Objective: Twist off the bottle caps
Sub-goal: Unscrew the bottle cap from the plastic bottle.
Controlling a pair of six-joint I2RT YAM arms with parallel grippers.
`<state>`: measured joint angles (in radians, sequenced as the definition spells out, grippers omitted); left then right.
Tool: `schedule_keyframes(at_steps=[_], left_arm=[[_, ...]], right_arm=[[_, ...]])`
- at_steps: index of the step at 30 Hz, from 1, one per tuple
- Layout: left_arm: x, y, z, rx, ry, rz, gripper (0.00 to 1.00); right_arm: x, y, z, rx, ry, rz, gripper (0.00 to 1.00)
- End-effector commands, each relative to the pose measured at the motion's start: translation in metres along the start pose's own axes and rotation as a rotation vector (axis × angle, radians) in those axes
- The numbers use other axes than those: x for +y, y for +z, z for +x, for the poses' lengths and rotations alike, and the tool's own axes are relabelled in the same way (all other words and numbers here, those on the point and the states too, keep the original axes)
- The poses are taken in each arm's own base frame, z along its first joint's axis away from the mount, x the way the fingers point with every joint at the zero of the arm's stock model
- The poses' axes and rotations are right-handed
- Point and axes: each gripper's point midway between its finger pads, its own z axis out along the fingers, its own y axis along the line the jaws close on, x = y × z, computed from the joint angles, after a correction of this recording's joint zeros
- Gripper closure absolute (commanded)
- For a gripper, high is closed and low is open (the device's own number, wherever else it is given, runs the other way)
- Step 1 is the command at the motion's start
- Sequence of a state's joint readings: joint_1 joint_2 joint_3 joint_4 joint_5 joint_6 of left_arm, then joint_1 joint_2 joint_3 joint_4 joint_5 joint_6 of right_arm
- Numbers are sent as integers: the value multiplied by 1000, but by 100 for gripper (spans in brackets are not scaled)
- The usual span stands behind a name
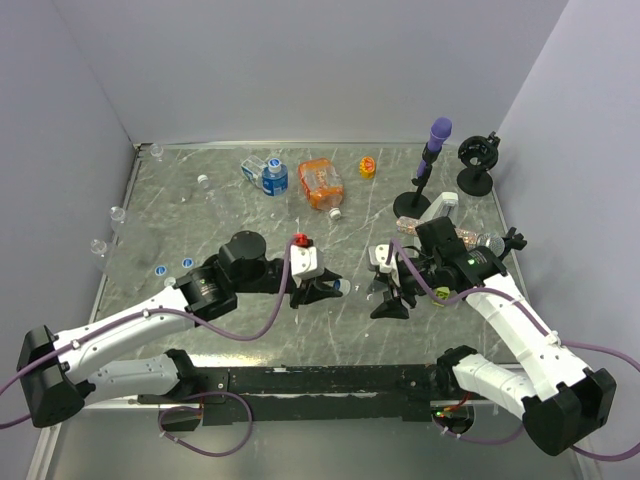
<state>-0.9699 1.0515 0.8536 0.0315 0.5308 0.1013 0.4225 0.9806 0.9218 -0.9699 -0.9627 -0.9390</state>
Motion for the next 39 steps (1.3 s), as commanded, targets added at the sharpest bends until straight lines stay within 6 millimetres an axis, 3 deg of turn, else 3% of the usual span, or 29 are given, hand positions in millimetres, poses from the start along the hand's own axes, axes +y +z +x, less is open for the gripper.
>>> schedule_keyframes(at_steps=[1, 5, 7, 13, 17, 29, 31, 33, 35, 39], left_arm=[[-3, 4, -24, -47, 5, 33, 97], [-6, 3, -26, -33, -139, 21, 99], [-2, 5, -31, -32, -341, -35, 99], [12, 7, -19, 85, -1046, -308, 99], [4, 11, -38, 43, -1346, -296, 99], [16, 15, -22, 48, -1326, -367, 99], [16, 13, -25, 13, -1297, -351, 86], [16, 11, -28, -5, -1264, -324, 58], [13, 9, -29, 1, -1230, -295, 24], [1, 5, -28, 4, -1101, -202, 8]], right_arm=[[2, 0, -5, -32, -19, -14, 85], [2, 0, -4, -30, -17, -9, 85], [2, 0, -4, -29, -19, -3, 85], [0, 0, -3, -26, -11, 4, 85], [-1, 1, -3, -26, -3, -2, 85], [-3, 0, -3, -27, 11, 4, 85], [-3, 0, -3, -27, 14, 2, 85], [-3, 0, -3, -27, 13, -1, 85], [-3, 0, -3, -27, 15, -1, 85], [-3, 0, -3, -28, 15, -3, 85]])
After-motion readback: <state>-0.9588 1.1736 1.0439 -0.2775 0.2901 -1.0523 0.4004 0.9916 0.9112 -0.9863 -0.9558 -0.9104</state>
